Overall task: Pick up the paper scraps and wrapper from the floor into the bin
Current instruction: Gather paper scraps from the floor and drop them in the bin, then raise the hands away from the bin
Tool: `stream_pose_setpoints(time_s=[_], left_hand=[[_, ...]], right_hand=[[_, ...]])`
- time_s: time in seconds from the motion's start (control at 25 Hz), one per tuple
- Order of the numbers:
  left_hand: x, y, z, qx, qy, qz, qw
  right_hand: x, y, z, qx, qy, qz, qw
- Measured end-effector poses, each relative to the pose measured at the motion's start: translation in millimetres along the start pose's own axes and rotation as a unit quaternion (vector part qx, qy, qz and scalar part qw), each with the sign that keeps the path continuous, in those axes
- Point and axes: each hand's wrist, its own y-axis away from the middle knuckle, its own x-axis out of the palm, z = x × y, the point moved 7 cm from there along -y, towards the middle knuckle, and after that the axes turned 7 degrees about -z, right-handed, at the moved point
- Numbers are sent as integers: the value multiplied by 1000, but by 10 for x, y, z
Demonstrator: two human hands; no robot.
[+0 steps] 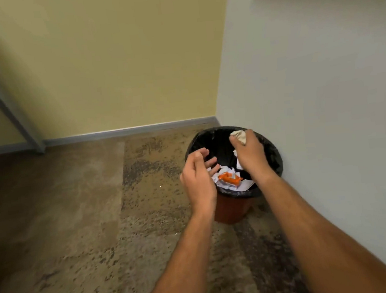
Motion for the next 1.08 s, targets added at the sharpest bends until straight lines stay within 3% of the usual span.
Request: stream_pose_setpoints(time_s=[0.16, 0.36, 0.44, 0.52, 0.68, 0.84, 0.96, 1.08], left_hand=[[146, -236, 1, -11, -87, 0, 996], [-5, -59, -360, 109, -235, 67, 964], [-97, 89, -481, 168, -313, 93, 930], [-230, 277, -654, 237, -397, 102, 881], [-654, 667, -1269, 332, -494, 69, 801], [-919, 1141, -1878, 409, -573, 59, 708], [-1084, 1432, -2427, 446, -590, 25, 673], [-1212, 1590, -2929, 457, -596, 1, 660]], right_hand=[[127, -75, -334, 47, 71, 136, 987], [-265, 251, -69, -36, 48, 51, 997], [-356, 598, 105, -103, 22, 3, 994], [-296, 1016, 297, -153, 18, 20, 988], [-70, 1817, 901, -305, 109, 57, 944], [-266, 2355, 1464, -372, 174, 22, 912], [-676, 2603, 1936, -413, 185, -34, 891], [-1058, 2785, 2404, -442, 179, -61, 877]])
